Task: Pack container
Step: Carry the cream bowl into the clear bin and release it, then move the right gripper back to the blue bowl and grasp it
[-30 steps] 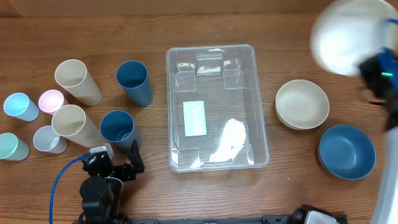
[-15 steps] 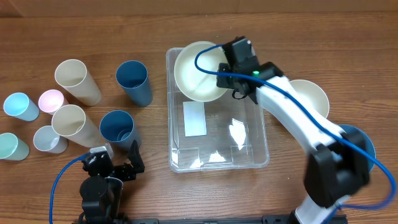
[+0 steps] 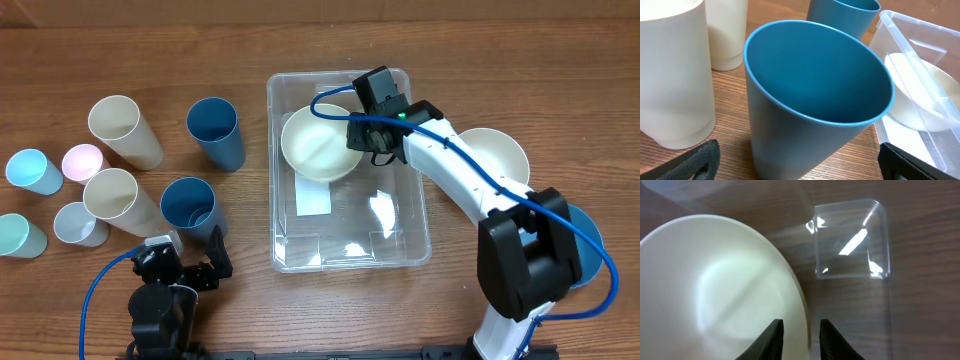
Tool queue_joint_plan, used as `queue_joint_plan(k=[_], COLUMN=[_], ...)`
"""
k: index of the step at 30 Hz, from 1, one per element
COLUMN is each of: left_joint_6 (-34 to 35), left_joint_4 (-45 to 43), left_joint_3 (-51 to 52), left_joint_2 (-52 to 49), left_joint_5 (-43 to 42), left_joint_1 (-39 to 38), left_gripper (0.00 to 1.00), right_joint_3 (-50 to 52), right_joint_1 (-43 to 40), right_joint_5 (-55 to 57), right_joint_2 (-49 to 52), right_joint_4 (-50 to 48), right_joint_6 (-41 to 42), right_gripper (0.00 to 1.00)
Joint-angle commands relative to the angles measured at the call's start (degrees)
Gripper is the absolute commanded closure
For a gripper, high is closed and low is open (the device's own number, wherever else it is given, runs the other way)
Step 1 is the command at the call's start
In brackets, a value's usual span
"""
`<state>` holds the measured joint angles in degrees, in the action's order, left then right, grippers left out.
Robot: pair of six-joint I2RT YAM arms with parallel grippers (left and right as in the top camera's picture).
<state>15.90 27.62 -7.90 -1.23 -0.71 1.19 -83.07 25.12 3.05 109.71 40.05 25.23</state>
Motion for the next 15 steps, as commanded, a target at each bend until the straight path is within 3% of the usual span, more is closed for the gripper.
queue_joint_plan(k=[1, 8, 11, 15], left_joint_6=[-0.5, -0.5, -0.5, -0.5], left_joint_4=[0.0, 0.0, 0.0, 0.0], left_joint_3=[0.1, 0.1, 0.1, 0.1], left_joint_2=[0.6, 0.6, 0.6, 0.6], left_joint_5=[-0.4, -0.4, -0.4, -0.4], left_joint_1=[-0.1, -0.1, -0.1, -0.1], left_gripper=[0.00, 0.00, 0.00, 0.00], right_joint_3=[-0.7, -0.7, -0.6, 0.0], right_joint_1=[-0.2, -5.4, -15.5, -30.5], right_joint_5=[0.6, 13.1, 14.0, 13.8], right_joint_2=[-11.1, -39.1, -47.6, -48.3], right_joint_4=[1.6, 11.4, 17.9, 25.8], right_joint_6=[-0.2, 1.8, 4.5, 4.8], right_gripper=[0.69, 0.35, 0.33, 0.28])
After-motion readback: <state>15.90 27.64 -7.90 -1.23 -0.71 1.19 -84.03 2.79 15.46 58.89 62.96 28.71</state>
